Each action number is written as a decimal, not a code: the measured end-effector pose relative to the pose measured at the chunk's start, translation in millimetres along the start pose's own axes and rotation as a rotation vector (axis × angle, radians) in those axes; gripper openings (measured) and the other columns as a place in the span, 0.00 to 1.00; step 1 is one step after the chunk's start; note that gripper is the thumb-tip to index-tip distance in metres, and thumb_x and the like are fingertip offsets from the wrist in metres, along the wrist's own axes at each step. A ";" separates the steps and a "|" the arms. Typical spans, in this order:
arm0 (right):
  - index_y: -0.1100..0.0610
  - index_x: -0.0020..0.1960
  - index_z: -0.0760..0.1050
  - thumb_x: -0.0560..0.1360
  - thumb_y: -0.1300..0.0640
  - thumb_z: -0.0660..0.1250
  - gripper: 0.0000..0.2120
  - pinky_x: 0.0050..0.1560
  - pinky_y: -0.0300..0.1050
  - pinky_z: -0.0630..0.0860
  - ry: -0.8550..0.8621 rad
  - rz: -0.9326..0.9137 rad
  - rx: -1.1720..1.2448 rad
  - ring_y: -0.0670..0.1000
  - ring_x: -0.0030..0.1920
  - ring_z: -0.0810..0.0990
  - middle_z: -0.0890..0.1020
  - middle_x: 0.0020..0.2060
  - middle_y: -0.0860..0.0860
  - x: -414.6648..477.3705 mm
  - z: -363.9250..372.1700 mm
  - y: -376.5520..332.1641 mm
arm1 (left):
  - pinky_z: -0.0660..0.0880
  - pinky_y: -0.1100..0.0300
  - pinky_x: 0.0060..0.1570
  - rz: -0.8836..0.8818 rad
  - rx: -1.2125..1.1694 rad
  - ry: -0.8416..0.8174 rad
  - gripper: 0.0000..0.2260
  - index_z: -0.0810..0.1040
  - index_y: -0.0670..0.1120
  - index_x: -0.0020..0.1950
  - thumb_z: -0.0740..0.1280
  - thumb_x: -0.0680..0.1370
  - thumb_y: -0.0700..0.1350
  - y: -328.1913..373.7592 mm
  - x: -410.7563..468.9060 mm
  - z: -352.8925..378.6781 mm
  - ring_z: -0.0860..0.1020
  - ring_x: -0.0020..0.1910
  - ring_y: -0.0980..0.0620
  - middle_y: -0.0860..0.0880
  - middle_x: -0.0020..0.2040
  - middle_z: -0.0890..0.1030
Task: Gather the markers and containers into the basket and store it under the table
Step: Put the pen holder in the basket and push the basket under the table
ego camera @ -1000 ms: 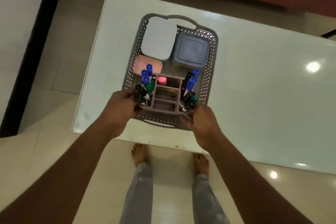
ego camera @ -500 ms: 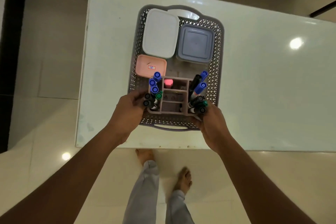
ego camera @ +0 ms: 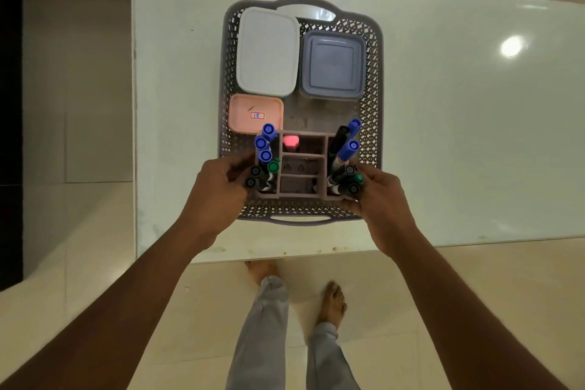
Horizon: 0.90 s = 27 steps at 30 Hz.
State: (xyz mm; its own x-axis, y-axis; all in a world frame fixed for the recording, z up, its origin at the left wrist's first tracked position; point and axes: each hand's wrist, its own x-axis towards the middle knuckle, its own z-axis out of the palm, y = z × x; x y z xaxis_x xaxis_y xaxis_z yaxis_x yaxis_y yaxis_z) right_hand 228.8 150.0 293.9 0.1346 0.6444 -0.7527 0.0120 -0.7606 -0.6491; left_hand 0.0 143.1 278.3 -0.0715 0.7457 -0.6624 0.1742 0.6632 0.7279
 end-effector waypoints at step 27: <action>0.63 0.46 0.79 0.80 0.52 0.59 0.17 0.44 0.57 0.80 0.401 -0.274 -0.584 0.62 0.42 0.81 0.83 0.41 0.60 38.9 -19.9 45.3 | 0.69 0.54 0.41 0.197 0.560 0.320 0.09 0.74 0.38 0.53 0.59 0.79 0.42 -50.1 10.9 0.6 0.78 0.46 0.38 0.38 0.49 0.80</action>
State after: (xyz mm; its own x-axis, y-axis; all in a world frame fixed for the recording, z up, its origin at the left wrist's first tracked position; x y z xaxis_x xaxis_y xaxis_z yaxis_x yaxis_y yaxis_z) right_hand 254.3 139.1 237.4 0.4000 0.8232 -0.4028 0.6044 -0.5674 -0.5592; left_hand -8.9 118.0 234.5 -0.2587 0.8888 -0.3783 0.6906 0.4441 0.5709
